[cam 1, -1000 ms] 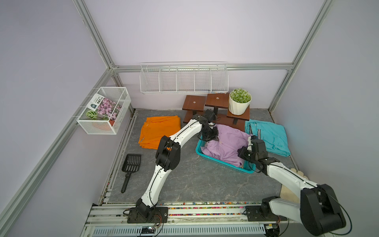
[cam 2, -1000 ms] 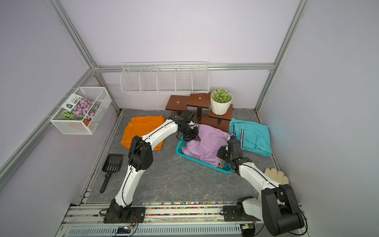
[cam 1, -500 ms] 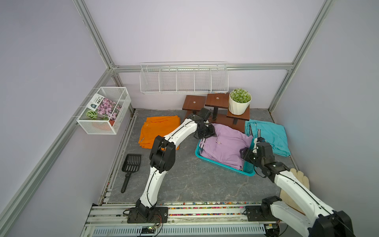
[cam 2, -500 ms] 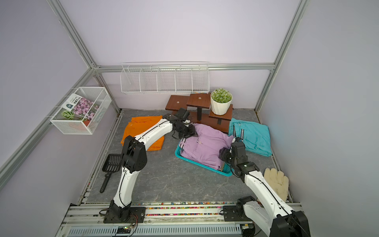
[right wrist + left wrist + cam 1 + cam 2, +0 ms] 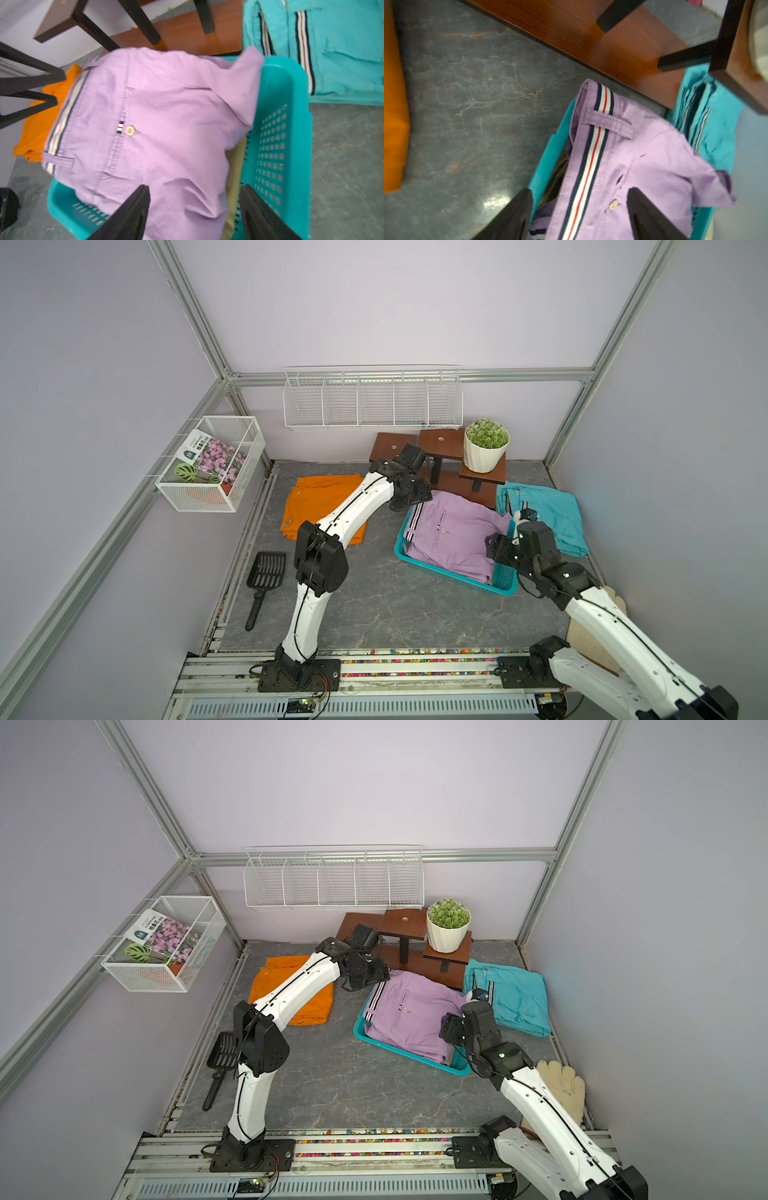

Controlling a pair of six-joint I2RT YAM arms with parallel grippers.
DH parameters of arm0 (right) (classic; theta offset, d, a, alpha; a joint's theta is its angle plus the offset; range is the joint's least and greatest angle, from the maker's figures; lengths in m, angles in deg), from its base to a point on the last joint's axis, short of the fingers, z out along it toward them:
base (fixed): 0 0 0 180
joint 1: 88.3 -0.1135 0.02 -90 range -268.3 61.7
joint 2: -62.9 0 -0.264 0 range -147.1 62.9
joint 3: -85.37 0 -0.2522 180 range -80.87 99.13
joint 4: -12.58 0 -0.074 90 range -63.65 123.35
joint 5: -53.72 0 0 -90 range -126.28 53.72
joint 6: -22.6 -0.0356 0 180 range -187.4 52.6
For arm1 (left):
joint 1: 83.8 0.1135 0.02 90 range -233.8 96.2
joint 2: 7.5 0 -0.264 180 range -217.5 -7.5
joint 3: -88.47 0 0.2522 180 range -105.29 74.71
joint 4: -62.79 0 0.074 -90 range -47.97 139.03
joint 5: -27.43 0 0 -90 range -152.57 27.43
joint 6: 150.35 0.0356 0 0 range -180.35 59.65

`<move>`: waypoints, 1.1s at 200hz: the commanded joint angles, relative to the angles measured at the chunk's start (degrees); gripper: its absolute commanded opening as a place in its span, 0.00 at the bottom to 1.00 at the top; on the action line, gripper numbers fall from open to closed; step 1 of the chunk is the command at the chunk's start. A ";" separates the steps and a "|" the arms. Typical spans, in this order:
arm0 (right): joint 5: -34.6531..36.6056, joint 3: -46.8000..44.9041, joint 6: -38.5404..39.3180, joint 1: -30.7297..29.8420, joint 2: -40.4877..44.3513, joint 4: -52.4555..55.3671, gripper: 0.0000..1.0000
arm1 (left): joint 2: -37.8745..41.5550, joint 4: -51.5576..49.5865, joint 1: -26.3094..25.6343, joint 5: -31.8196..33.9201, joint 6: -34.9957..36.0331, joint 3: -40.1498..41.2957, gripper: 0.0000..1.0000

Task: Put the folded long pants in the basket
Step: Place the long pant in the basket.

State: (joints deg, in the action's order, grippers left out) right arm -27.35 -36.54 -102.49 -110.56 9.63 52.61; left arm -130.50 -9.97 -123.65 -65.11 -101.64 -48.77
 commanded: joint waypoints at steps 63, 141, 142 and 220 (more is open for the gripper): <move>4.57 2.51 0.41 5.11 -18.25 -10.61 0.61 | -9.42 -0.73 0.24 -3.61 1.90 -10.67 0.00; 8.55 2.46 0.28 9.53 -30.60 -12.15 0.57 | -9.68 10.33 1.98 -3.62 0.57 8.31 0.00; 8.42 2.48 0.28 9.61 -30.85 -12.17 0.57 | -9.61 10.41 1.98 -3.61 0.59 8.46 0.00; 2.43 5.93 3.74 9.62 -18.58 -8.03 0.66 | -0.74 11.15 1.72 -3.28 2.05 11.33 0.05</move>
State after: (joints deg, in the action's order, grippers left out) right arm -24.18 -33.06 -101.42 -101.38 -17.39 40.34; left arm -136.96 3.36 -122.47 -70.12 -100.53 -38.67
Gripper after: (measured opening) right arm 0.627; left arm 0.039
